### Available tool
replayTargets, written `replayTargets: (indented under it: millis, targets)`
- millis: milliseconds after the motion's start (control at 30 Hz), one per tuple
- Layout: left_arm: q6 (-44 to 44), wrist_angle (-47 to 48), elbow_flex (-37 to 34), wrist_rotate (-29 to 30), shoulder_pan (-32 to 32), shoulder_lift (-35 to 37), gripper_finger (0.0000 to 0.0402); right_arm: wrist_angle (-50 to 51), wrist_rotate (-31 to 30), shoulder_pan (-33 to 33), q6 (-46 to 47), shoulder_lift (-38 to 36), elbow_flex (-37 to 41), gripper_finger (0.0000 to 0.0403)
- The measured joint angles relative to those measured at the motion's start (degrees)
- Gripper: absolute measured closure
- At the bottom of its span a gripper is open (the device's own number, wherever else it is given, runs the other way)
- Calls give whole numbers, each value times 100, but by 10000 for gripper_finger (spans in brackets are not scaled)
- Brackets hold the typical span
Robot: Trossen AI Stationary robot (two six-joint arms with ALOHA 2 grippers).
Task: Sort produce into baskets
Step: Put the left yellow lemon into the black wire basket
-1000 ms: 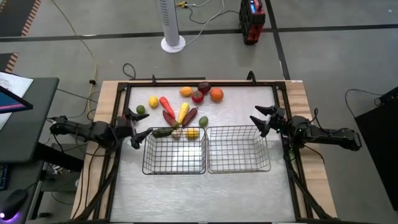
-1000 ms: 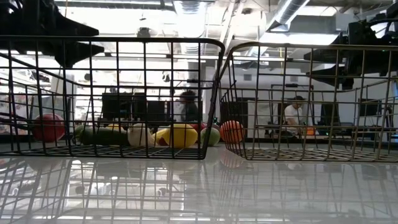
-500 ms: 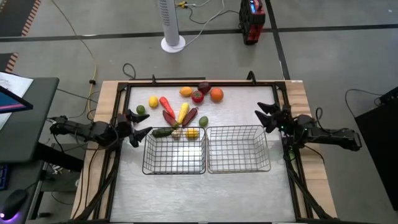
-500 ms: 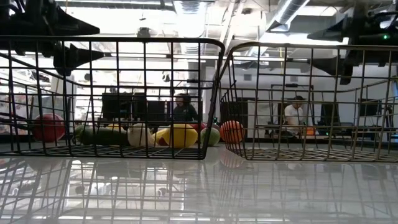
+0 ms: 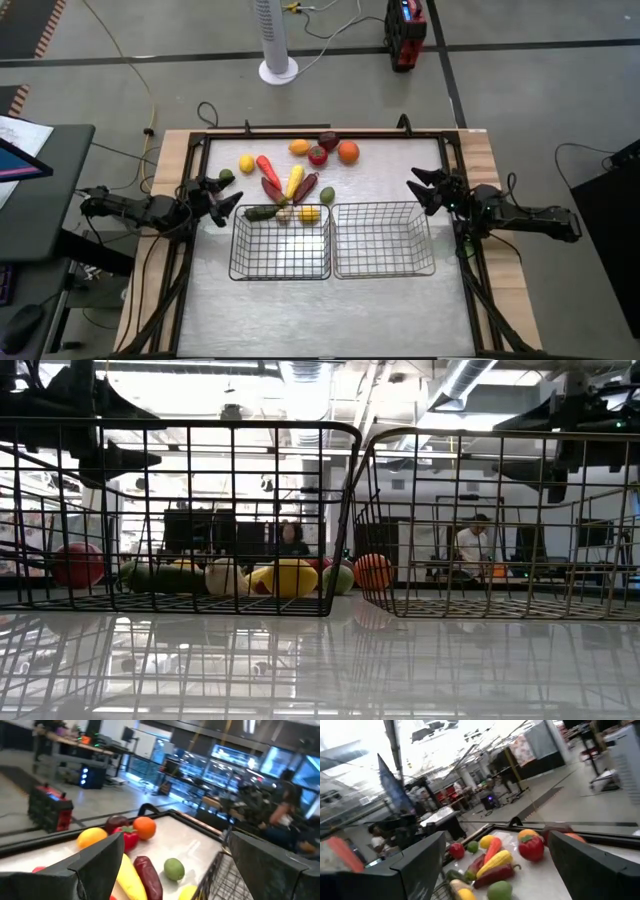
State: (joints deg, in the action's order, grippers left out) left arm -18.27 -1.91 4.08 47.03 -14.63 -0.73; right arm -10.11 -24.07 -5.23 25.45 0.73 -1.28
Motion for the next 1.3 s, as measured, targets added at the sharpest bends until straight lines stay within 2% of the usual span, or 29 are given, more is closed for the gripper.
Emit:
replayTargets:
  millis: [267,367,433,533,700,933,1033,1133,1300]
  targets:
    - [-46,-4,0,71,0,0,55,-30,535,-19,-42,2,-4,26]
    - [198,-149,0,326,14,0,55,-75,775,-121,-48,22,-6,29]
    - [490,-240,22,264,118,0,58,-95,830,-248,-89,112,-6,36]
    - [672,-25,201,-136,437,-21,75,-368,992,-512,-153,380,-6,51]
    - [1031,353,540,-760,1151,-251,120,-1122,1609,-1099,-358,1089,-166,75]
    - [1567,535,892,-1483,2094,-967,169,-1161,1952,-1771,-1103,2450,-1090,81]
    - [1563,566,1036,-1811,2440,-1428,183,-1161,2007,-1906,-1353,3065,-1496,81]
    - [1419,572,1283,-2177,2718,-1959,192,-1141,2316,-1972,-1478,3650,-1872,81]
    - [1252,1135,2140,-2588,3042,-2929,196,-1188,2570,-1888,-1693,4558,-2293,81]
